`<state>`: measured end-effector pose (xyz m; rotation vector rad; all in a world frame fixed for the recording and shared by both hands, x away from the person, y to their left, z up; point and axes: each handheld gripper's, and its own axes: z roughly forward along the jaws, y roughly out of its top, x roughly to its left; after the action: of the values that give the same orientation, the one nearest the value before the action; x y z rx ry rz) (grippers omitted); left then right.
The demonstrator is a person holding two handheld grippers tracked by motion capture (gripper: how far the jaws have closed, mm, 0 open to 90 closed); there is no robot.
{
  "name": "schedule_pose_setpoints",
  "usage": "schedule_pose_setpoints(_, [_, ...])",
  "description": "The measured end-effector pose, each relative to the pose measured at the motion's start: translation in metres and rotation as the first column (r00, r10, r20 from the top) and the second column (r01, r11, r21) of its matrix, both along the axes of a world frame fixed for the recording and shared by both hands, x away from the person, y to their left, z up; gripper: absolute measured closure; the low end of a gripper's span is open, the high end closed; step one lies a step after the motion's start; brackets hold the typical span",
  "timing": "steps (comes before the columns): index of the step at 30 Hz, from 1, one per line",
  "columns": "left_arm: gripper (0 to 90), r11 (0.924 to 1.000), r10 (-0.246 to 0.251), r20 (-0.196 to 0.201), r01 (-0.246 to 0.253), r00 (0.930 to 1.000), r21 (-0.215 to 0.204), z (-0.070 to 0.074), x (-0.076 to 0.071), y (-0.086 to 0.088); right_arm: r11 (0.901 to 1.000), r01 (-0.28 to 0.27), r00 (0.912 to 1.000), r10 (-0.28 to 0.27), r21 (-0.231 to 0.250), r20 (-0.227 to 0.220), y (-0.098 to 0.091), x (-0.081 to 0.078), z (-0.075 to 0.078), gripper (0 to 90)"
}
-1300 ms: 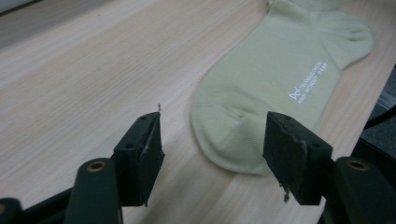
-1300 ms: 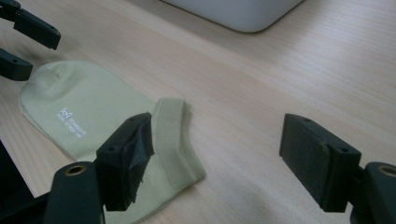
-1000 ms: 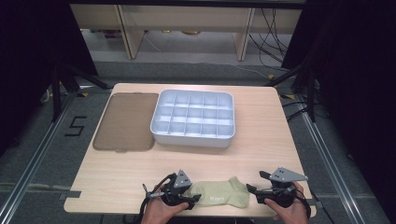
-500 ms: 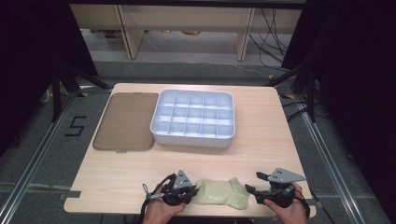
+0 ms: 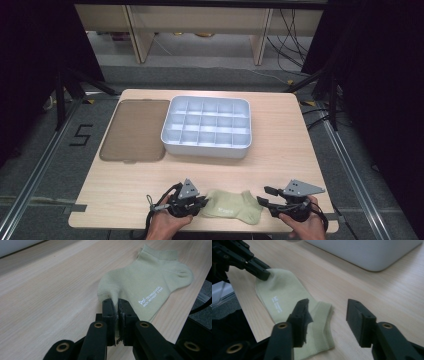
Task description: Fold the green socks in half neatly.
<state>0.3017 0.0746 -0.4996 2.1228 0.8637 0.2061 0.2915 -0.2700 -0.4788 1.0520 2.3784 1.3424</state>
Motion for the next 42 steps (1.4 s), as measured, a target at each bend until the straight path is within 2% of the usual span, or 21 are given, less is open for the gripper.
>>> schedule_pose_setpoints(4, [84.4,0.9997,0.025,-0.003,-0.025,0.9997,-0.002,0.002,0.001,0.019,0.9976,-0.067,0.9962,0.068,-0.014,0.054,0.011,0.006,0.003,65.8])
schedule_pose_setpoints(7, [84.4,0.9993,0.039,0.003,-0.039,0.9993,-0.001,0.003,0.003,0.029,0.997,-0.077,0.9964,0.077,-0.005,0.035,0.019,0.005,0.004,72.2])
schedule_pose_setpoints(8, [84.4,0.9987,0.052,0.008,-0.052,0.9986,-0.003,0.004,0.003,0.035,0.9933,-0.116,0.9922,0.115,0.008,0.048,0.025,0.007,0.004,77.2])
schedule_pose_setpoints(12, [84.4,0.9968,0.08,0.008,-0.08,0.9968,0.004,0.005,0.004,0.049,0.9888,-0.149,0.9885,0.149,-0.001,0.023,0.041,0.009,0.004,85.7])
schedule_pose_setpoints(13, [84.4,0.9968,0.08,0.008,-0.08,0.9968,0.004,0.005,0.004,0.049,0.9888,-0.149,0.9885,0.149,-0.001,0.023,0.041,0.009,0.004,85.7])
schedule_pose_setpoints(14, [84.4,0.9961,0.088,0.003,-0.088,0.9961,0.0,0.003,0.003,0.052,0.9879,-0.154,0.9866,0.155,-0.018,0.051,0.043,0.012,0.003,87.1])
schedule_pose_setpoints(16, [84.4,0.9958,0.091,-0.014,-0.091,0.9957,-0.007,0.001,0.002,0.055,0.9796,-0.2,0.9781,0.201,-0.021,0.055,0.058,0.016,0.002,90.0])
schedule_pose_setpoints(21, [84.4,0.9936,0.112,-0.012,-0.112,0.9936,-0.011,0.002,0.001,0.061,0.9731,-0.227,0.9731,0.229,-0.036,0.029,0.076,0.019,0.0,90.0])
schedule_pose_setpoints(23, [84.4,0.9933,0.114,-0.02,-0.115,0.9932,-0.016,0.003,0.0,0.061,0.9646,-0.26,0.9646,0.261,-0.044,0.034,0.087,0.023,-0.003,90.0])
schedule_pose_setpoints(24, [84.4,0.9941,0.109,-0.017,-0.109,0.9939,-0.005,0.004,0.0,0.062,0.956,-0.29,0.9563,0.291,-0.046,0.027,0.097,0.025,-0.005,90.0])
schedule_pose_setpoints(27, [84.4,0.9941,0.108,-0.014,-0.108,0.994,-0.01,0.005,0.001,0.063,0.9513,-0.303,0.9523,0.305,-0.055,0.018,0.106,0.026,-0.008,90.0])
schedule_pose_setpoints(28, [84.4,0.9926,0.118,-0.023,-0.119,0.9927,-0.024,0.007,0.001,0.063,0.9432,-0.326,0.945,0.327,-0.066,0.009,0.115,0.026,-0.011,90.0])
schedule_pose_setpoints(29, [84.4,0.9926,0.118,-0.023,-0.119,0.9927,-0.024,0.007,0.001,0.063,0.9432,-0.326,0.945,0.327,-0.066,0.009,0.115,0.026,-0.011,90.0])
schedule_pose_setpoints(30, [84.3,0.9955,0.095,-0.006,-0.095,0.9955,0.002,0.011,0.001,0.066,0.9373,-0.34,0.9402,0.34,-0.076,-0.013,0.124,0.025,-0.014,90.0])
schedule_pose_setpoints(32, [84.3,0.9945,0.104,-0.002,-0.104,0.9945,0.001,0.012,0.001,0.065,0.9249,-0.371,0.9285,0.371,-0.084,-0.011,0.133,0.027,-0.017,90.0])
schedule_pose_setpoints(33, [84.3,0.9945,0.104,-0.002,-0.104,0.9945,0.001,0.012,0.001,0.065,0.9249,-0.371,0.9285,0.371,-0.084,-0.011,0.133,0.027,-0.017,90.0])
schedule_pose_setpoints(34, [84.3,0.9961,0.088,-0.005,-0.088,0.9961,0.008,0.014,0.002,0.067,0.917,-0.389,0.9212,0.389,-0.089,-0.023,0.143,0.027,-0.021,90.0])
schedule_pose_setpoints(36, [84.3,0.9963,0.085,-0.007,-0.085,0.9963,0.006,0.015,0.003,0.067,0.9158,-0.39,0.9207,0.389,-0.096,-0.027,0.146,0.026,-0.021,90.0])
schedule_pose_setpoints(37, [84.3,0.9963,0.086,-0.006,-0.086,0.9963,0.01,0.016,0.003,0.067,0.9046,-0.412,0.911,0.412,-0.11,-0.025,0.154,0.027,-0.024,90.0])
schedule_pose_setpoints(39, [84.3,0.9967,0.08,-0.005,-0.08,0.9968,0.012,0.017,0.003,0.067,0.9038,-0.413,0.9108,0.411,-0.113,-0.041,0.157,0.026,-0.025,90.0])
schedule_pose_setpoints(42, [84.2,0.9969,0.078,-0.003,-0.078,0.9969,0.012,0.022,0.003,0.067,0.8899,-0.427,0.904,0.424,-0.16,-0.054,0.167,0.027,-0.032,90.0])
